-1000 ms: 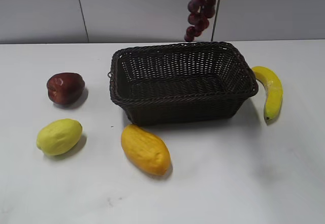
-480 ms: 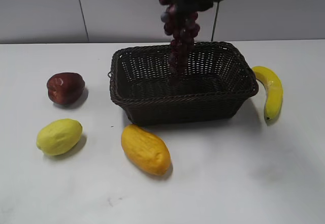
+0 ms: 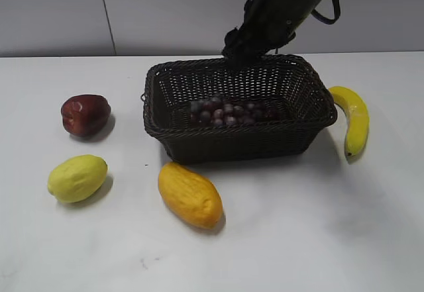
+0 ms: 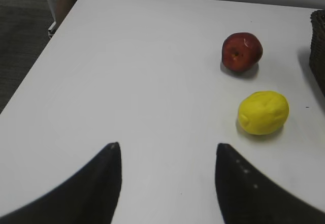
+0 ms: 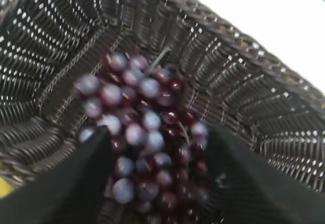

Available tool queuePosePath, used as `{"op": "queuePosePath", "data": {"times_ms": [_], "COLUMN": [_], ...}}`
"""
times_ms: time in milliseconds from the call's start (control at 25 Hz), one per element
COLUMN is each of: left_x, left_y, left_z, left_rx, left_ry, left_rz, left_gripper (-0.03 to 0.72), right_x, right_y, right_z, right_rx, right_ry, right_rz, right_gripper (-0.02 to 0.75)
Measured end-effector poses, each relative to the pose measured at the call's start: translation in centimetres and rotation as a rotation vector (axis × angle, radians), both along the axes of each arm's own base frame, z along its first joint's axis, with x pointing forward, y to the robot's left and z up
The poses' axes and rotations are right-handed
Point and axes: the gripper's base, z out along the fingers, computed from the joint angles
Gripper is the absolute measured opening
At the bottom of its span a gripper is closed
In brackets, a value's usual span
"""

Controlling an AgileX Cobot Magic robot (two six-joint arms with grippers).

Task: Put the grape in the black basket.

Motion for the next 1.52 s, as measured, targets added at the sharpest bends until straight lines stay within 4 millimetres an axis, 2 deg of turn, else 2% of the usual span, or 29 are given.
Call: {"op": "queuePosePath", "data": {"times_ms": [40,120,320,480,600,640,840,960,1080,1200,1320,1520], "left_x": [0.0,0.0,0.0,0.0,0.0,0.0,0.0,0.0,0.0,0.0,0.0,0.0], "left_y": [0.0,0.0,0.0,0.0,0.0,0.0,0.0,0.0,0.0,0.0,0.0,0.0], "left_z": [0.0,0.0,0.0,0.0,0.0,0.0,0.0,0.0,0.0,0.0,0.0,0.0], "left_rx": [0.0,0.0,0.0,0.0,0.0,0.0,0.0,0.0,0.0,0.0,0.0,0.0], "left_ry": [0.0,0.0,0.0,0.0,0.0,0.0,0.0,0.0,0.0,0.0,0.0,0.0], "left_rz": [0.0,0.0,0.0,0.0,0.0,0.0,0.0,0.0,0.0,0.0,0.0,0.0], "left_gripper": [0.552,0.552,0.552,0.552,0.552,0.552,0.552,0.552,0.552,0.552,0.552,0.552], "right_x": [0.0,0.0,-0.5,-1.1,-1.0,-0.6,1.3,1.3,-0.2,-2.8,-6.2,-12.3], "right_y": [0.0,0.0,-0.5,-2.0,-4.5,-6.7,-13.0,-15.8,-16.8,-17.1,-17.5,-18.4], "right_z": [0.0,0.1,1.7,3.6,3.8,3.6,3.6,4.0,4.8,5.5,5.8,4.3], "right_rx": [0.0,0.017,0.066,-0.065,-0.223,-0.245,-0.123,-0.045,-0.025,-0.022,-0.023,-0.04], "right_ry": [0.005,0.013,0.053,0.084,0.132,0.185,0.285,0.324,0.329,0.336,0.351,0.387], "right_rz": [-0.003,-0.032,-0.156,-0.224,-0.307,-0.373,-0.567,-0.648,-0.671,-0.67,-0.67,-0.674], "right_gripper": [0.583,0.629,0.643,0.642,0.636,0.633,0.614,0.593,0.575,0.569,0.565,0.565]}}
